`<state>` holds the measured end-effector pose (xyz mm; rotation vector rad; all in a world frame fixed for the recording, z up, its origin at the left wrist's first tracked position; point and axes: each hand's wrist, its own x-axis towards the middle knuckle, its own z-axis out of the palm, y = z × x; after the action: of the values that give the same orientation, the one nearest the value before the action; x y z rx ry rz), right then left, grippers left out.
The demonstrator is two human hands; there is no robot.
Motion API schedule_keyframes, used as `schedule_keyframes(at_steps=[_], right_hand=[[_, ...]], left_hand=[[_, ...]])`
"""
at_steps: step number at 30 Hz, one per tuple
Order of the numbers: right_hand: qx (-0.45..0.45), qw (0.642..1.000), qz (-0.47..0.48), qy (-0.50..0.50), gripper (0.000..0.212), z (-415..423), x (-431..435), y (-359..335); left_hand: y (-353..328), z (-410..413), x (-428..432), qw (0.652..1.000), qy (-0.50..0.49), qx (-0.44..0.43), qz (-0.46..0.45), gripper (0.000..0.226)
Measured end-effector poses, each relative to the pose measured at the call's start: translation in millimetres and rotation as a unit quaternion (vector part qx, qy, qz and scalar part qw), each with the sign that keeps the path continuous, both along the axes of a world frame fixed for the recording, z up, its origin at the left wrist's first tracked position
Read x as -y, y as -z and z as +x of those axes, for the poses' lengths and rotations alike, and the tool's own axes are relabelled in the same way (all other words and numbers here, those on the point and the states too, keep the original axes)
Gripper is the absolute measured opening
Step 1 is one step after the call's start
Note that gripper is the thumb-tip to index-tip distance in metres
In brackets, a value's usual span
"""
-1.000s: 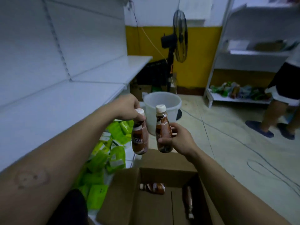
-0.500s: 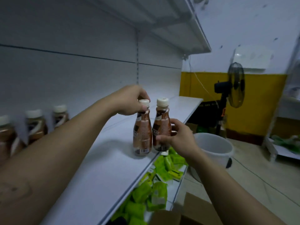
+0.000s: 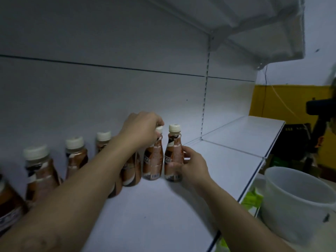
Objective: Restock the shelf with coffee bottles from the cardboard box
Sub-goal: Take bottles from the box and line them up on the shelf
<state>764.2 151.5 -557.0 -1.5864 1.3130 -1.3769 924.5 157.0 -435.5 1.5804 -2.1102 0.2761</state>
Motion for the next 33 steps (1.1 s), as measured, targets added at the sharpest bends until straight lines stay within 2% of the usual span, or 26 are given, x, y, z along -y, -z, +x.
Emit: schedule_keyframes(at_steps=[4, 7, 9, 11, 13, 16, 20, 24, 27, 33], right_hand=[[-0.014, 1.0, -0.002, -0.007, 0.052, 15, 22, 1], [-0.044, 0.998, 0.018, -0.029, 0.051, 21, 41, -5], [-0.074, 0.995, 0.043, -0.052, 0.055, 22, 54, -15], [-0.099, 0.992, 0.053, -0.054, 0.057, 26, 64, -21], [-0.09, 0.994, 0.041, -0.045, 0.057, 30, 67, -15], [-0.042, 0.996, 0.022, -0.069, 0.057, 30, 65, -2], [-0.064, 0.987, 0.013, -0.145, 0.061, 20, 60, 5], [-0.081, 0.983, 0.014, -0.162, 0.077, 23, 61, 10], [-0.11, 0.987, 0.004, -0.12, 0.088, 32, 61, 10], [-0.115, 0.987, 0.002, -0.112, 0.084, 38, 62, 12]], left_hand=[[8, 17, 18, 0.995, -0.047, 0.064, -0.067, 0.035], [10, 21, 26, 0.983, -0.074, 0.124, -0.117, 0.014], [10, 19, 30, 0.976, -0.095, 0.154, -0.119, 0.005], [9, 18, 33, 0.976, -0.103, 0.16, -0.106, 0.008], [9, 19, 36, 0.974, -0.099, 0.167, -0.113, 0.004], [10, 22, 36, 0.977, -0.09, 0.161, -0.108, 0.019], [10, 24, 33, 0.985, -0.06, 0.13, -0.096, 0.037], [16, 21, 32, 0.974, -0.068, 0.194, -0.093, 0.06], [18, 20, 33, 0.969, -0.077, 0.207, -0.108, 0.062], [18, 20, 36, 0.965, -0.079, 0.217, -0.121, 0.061]])
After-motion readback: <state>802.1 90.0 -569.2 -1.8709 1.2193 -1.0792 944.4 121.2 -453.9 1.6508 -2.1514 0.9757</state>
